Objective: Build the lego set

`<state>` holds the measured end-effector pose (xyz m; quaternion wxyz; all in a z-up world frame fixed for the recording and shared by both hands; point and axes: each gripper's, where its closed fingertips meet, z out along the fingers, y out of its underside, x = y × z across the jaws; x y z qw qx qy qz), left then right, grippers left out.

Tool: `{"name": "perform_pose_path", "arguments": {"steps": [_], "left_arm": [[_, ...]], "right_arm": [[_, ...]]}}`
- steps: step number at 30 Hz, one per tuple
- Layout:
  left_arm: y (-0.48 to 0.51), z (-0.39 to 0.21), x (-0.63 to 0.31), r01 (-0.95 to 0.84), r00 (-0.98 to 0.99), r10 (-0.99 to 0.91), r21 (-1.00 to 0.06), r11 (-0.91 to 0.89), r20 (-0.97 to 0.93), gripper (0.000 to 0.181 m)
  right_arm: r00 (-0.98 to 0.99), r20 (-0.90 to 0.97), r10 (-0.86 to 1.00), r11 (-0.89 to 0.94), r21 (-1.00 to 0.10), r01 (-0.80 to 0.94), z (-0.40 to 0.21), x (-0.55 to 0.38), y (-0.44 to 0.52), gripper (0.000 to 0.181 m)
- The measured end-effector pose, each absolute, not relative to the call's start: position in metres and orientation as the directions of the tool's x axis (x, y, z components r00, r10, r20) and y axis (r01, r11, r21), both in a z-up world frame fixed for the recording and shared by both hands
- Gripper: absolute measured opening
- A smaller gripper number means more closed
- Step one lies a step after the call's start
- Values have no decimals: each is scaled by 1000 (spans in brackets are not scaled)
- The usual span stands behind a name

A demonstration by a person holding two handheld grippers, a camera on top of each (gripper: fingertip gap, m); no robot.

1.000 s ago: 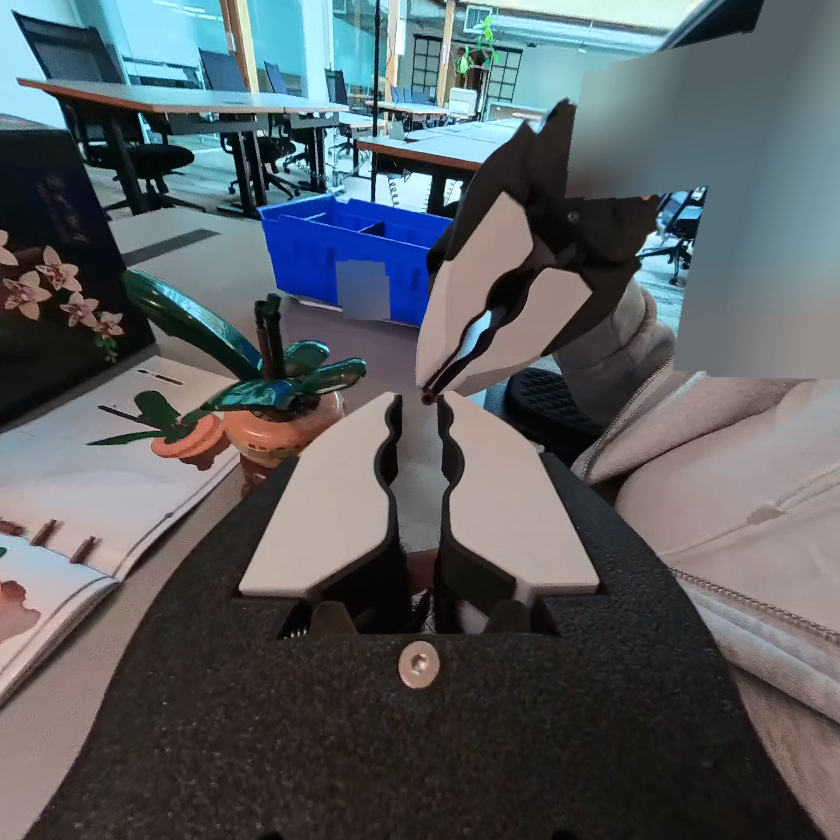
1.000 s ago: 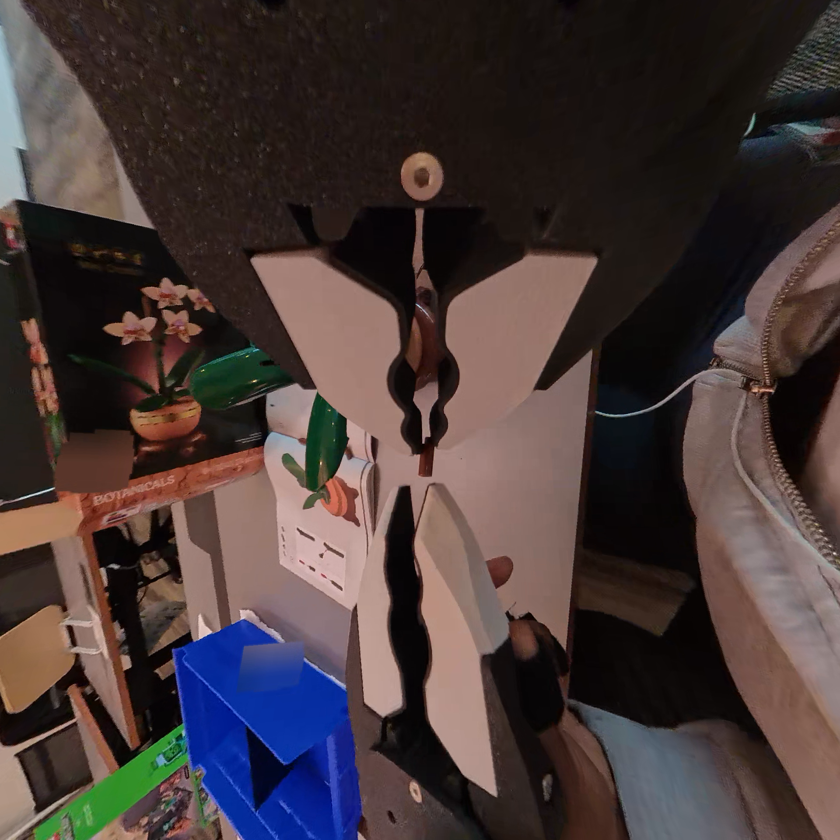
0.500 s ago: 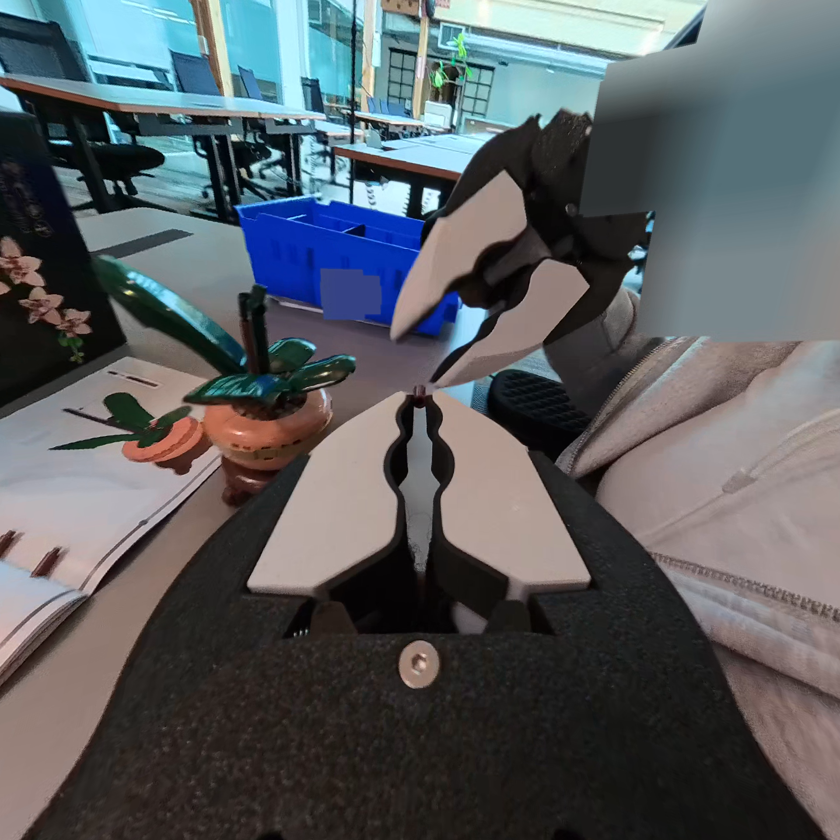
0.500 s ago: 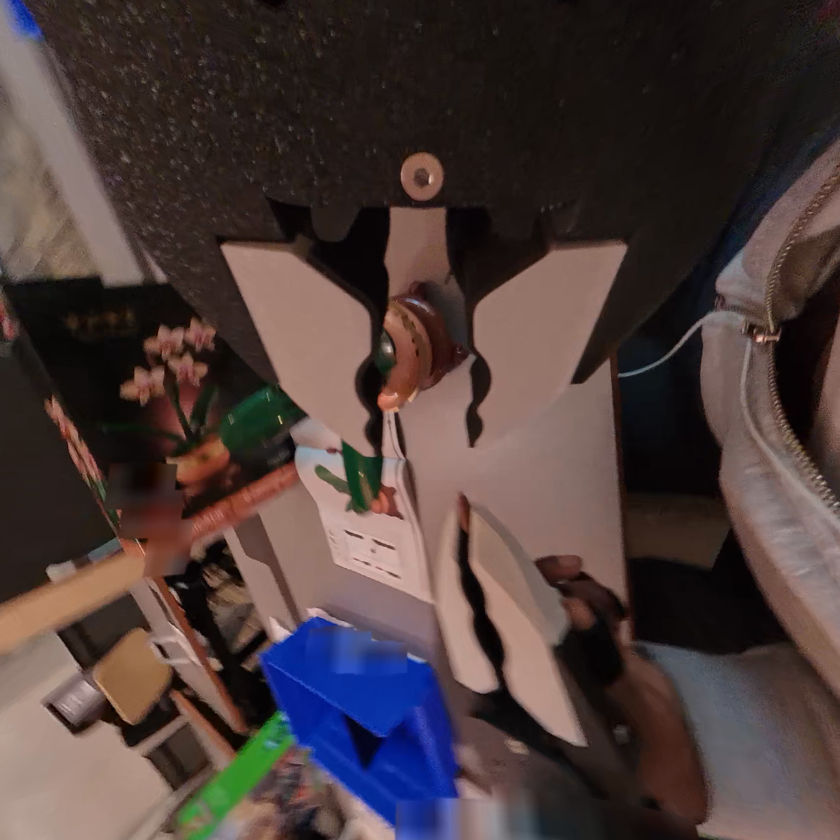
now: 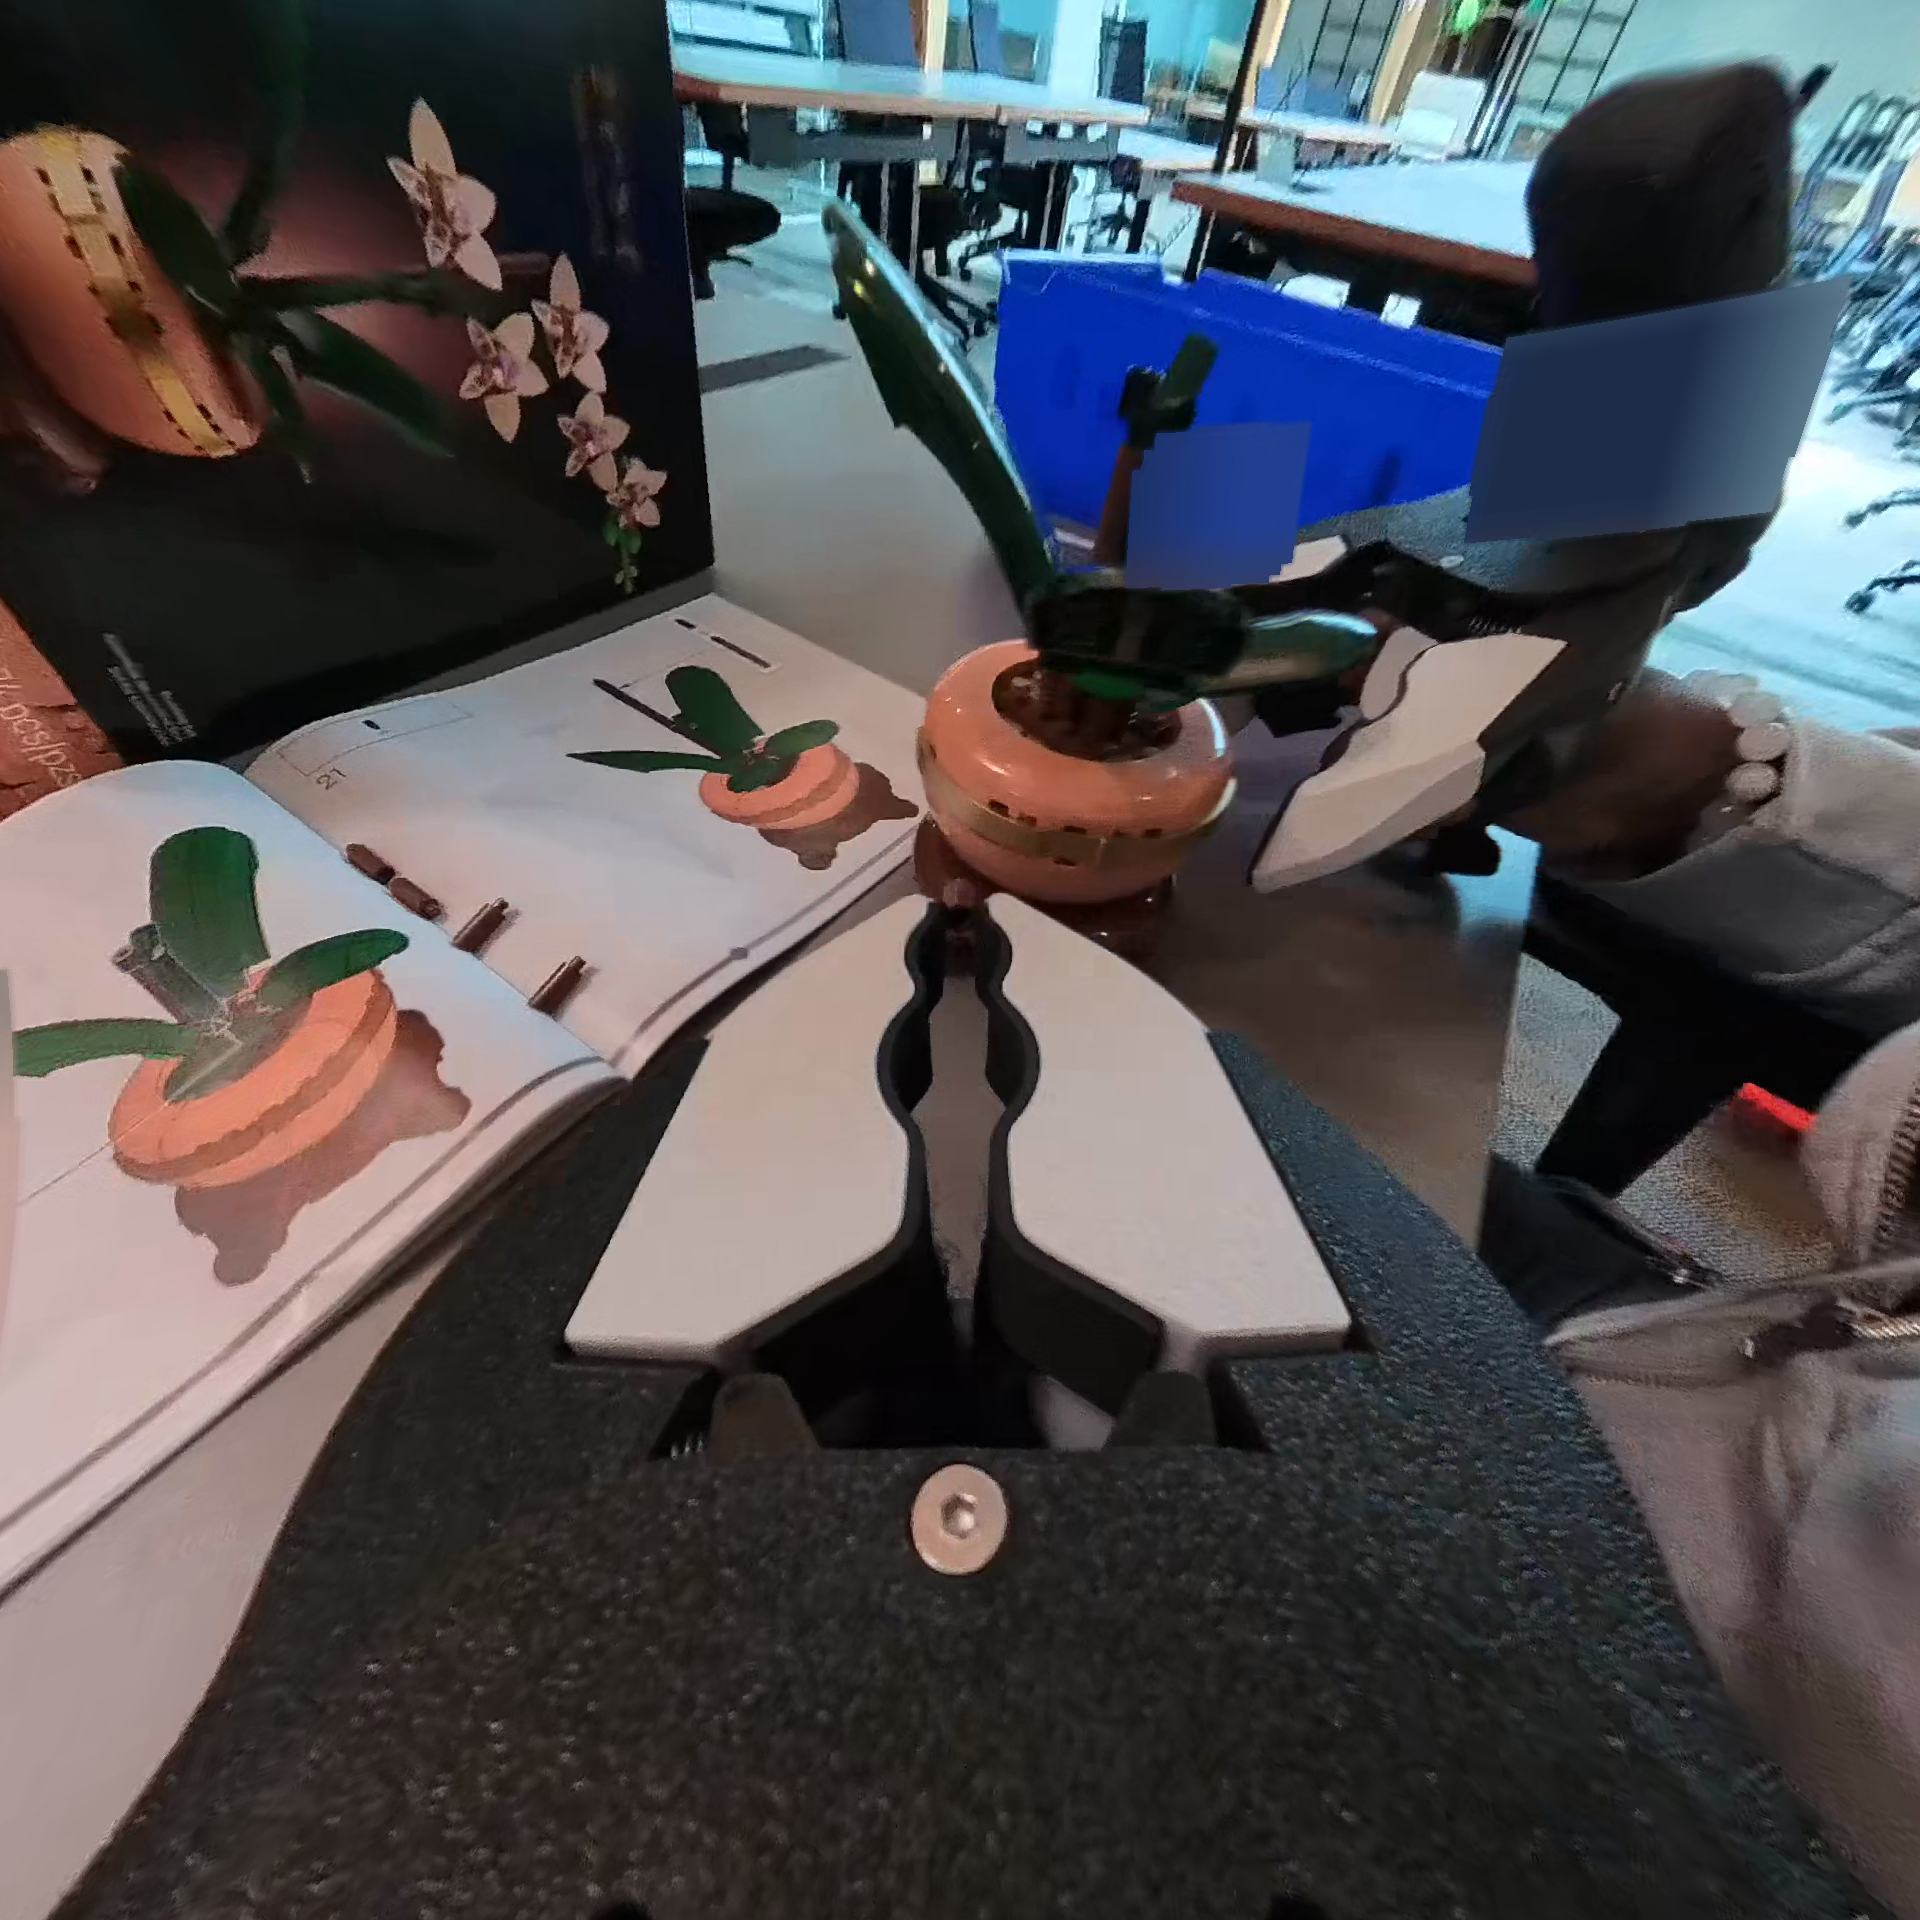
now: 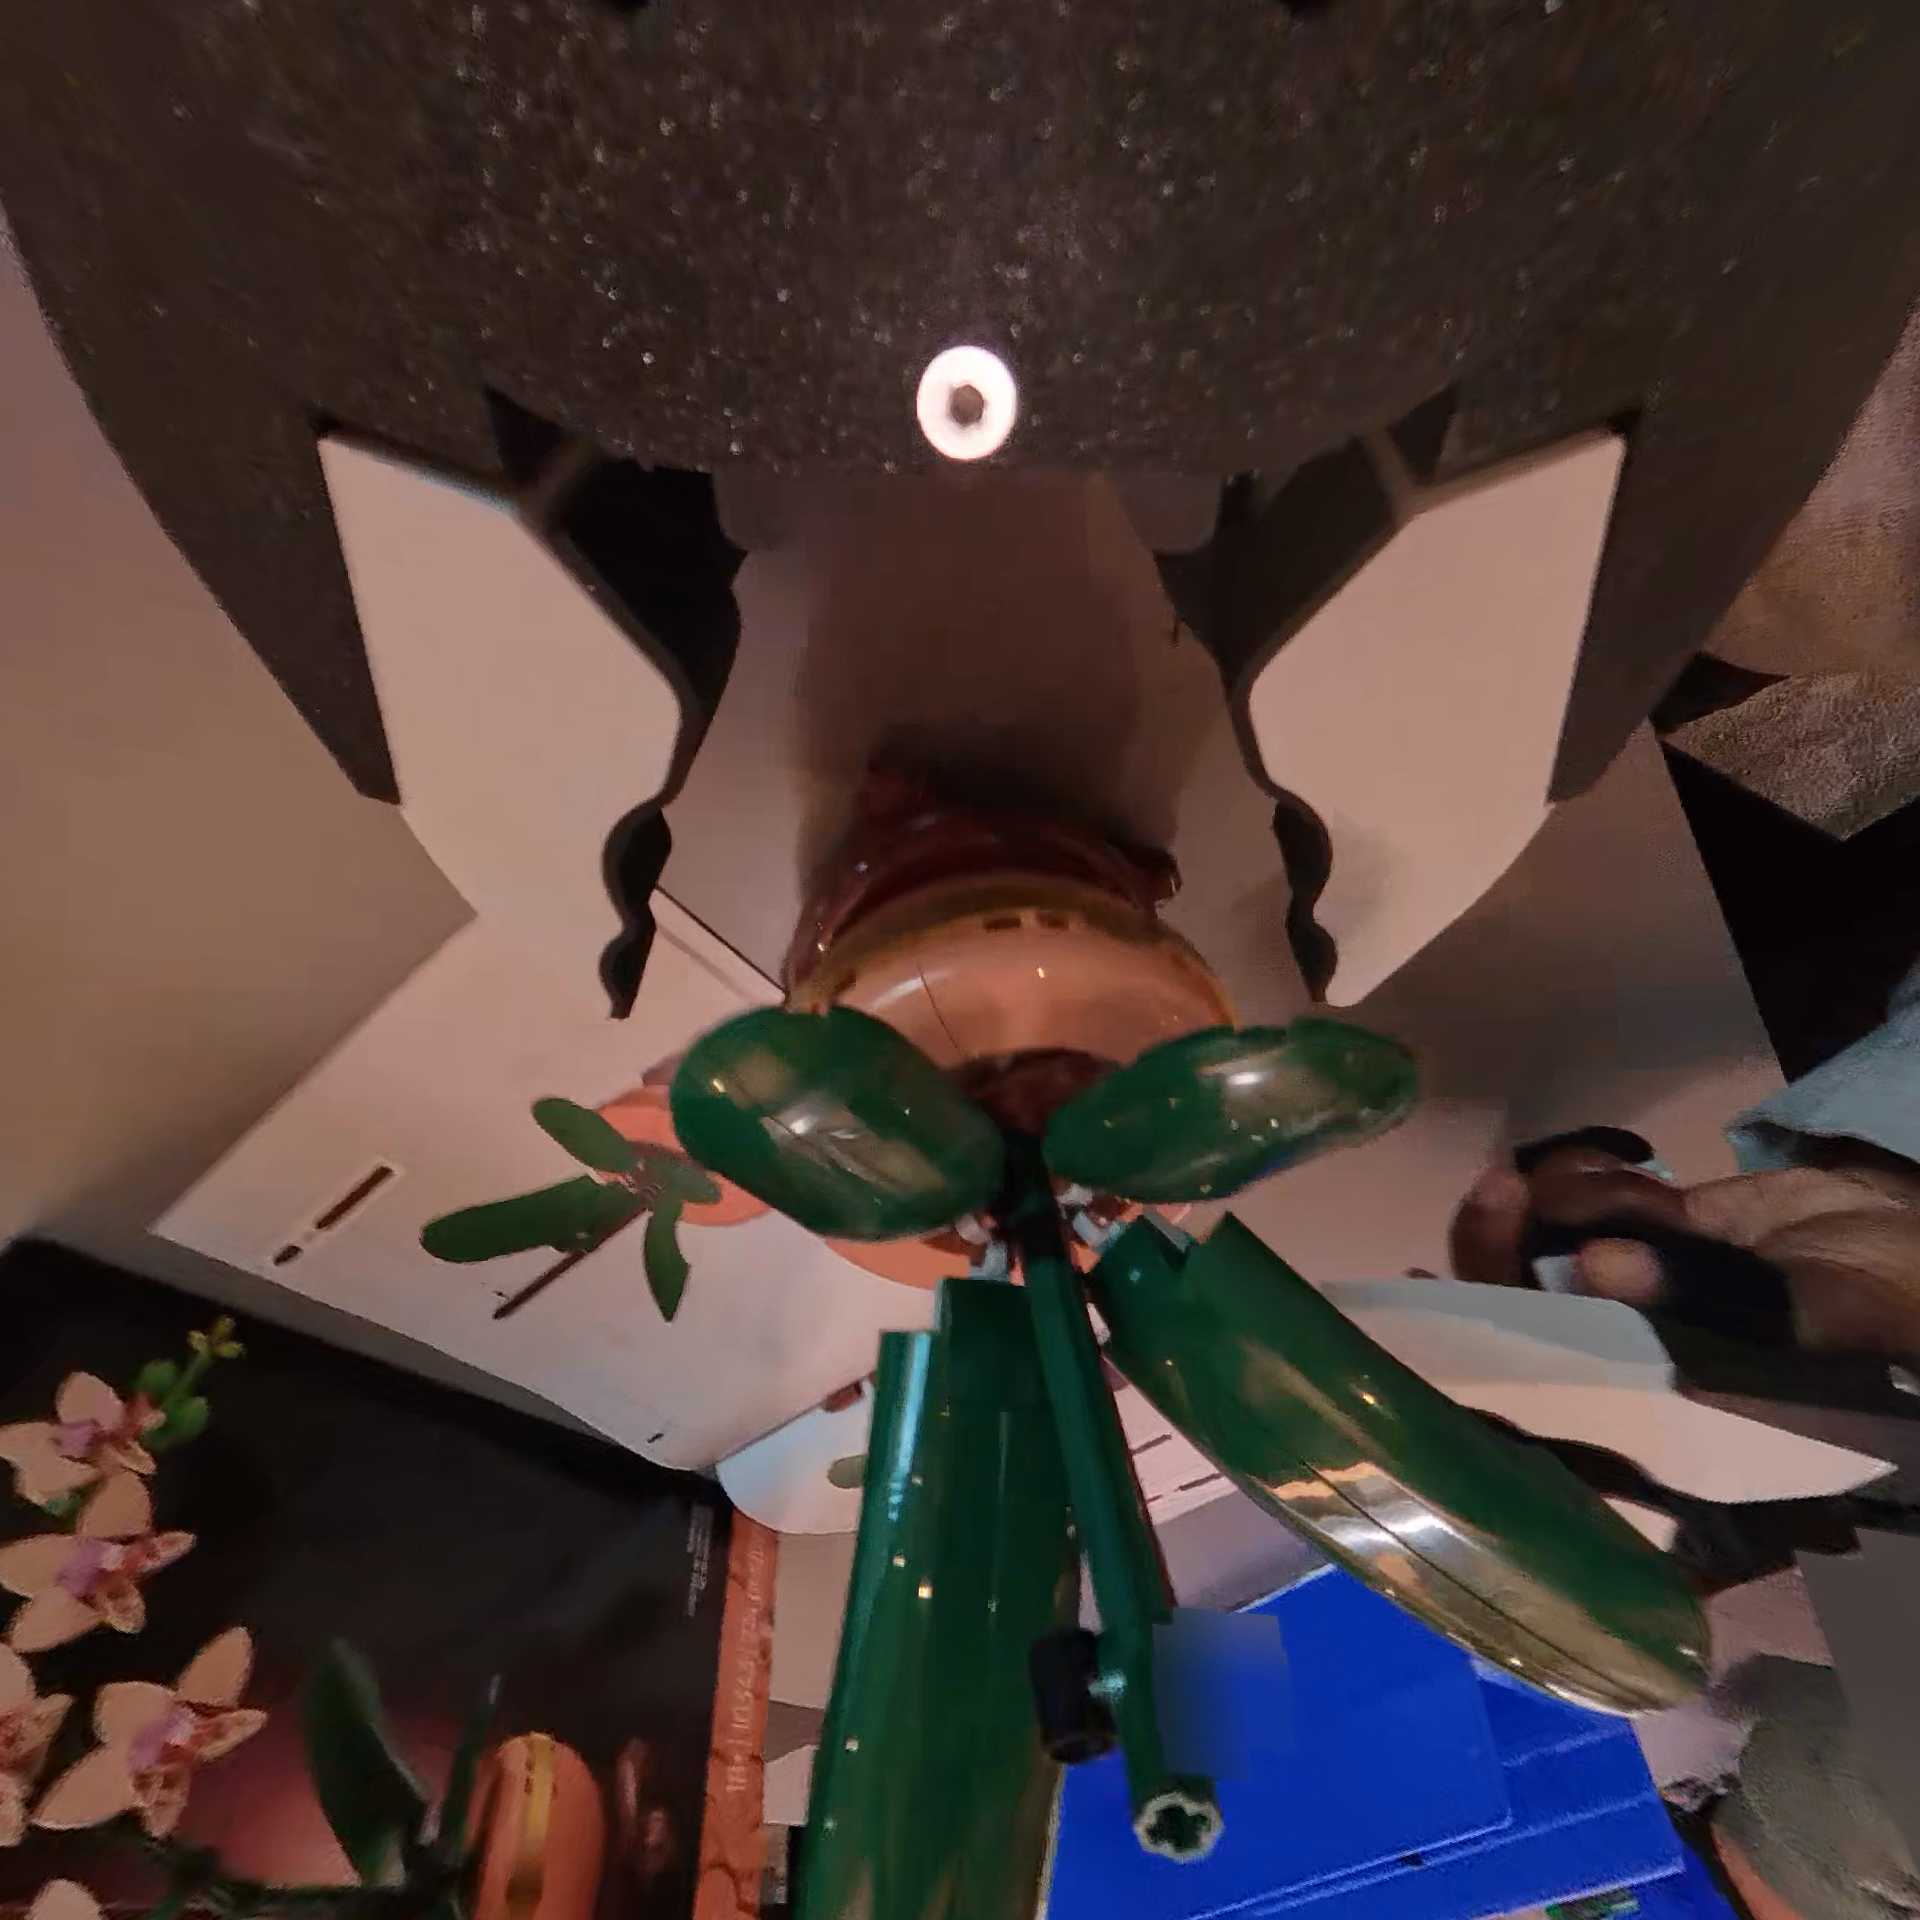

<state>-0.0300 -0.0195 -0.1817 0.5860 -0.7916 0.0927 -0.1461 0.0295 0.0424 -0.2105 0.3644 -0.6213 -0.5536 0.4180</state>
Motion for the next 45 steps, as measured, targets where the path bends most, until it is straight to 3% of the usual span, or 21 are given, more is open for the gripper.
{"name": "perform_pose_path", "arguments": {"steps": [5,9,13,21,33,37,39,42,45], "left_arm": [[3,-197,-15,12,910,-382,-932,-362,160,4],[11,-194,-5,6,893,-417,-929,-370,172,4],[15,-189,1,18,878,-440,-934,-358,186,4],[9,-160,-7,88,877,-448,-975,-203,172,4],[-4,-145,-37,184,890,-419,-982,-31,180,4],[-8,-149,-44,181,896,-406,-983,-30,178,4],[-11,-148,-51,184,901,-395,-982,-29,181,4],[-17,-142,-67,164,914,-371,-986,-30,163,4],[-19,-135,-84,138,915,-378,-990,-38,143,4]], "right_arm": [[-16,-66,998,-54,-921,386,-211,16,37,89],[29,-66,997,-72,-918,391,-211,23,43,89],[227,-60,972,-149,-906,396,-212,50,76,89],[611,-33,791,-287,-902,322,-212,102,161,89],[713,-65,698,-323,-917,233,-212,83,210,90],[714,-47,698,-291,-930,224,-192,99,194,113],[719,11,694,-207,-954,214,-165,112,175,115],[690,214,692,173,-976,129,-89,110,130,92],[525,478,704,601,-795,-82,-28,66,49,22]]}}
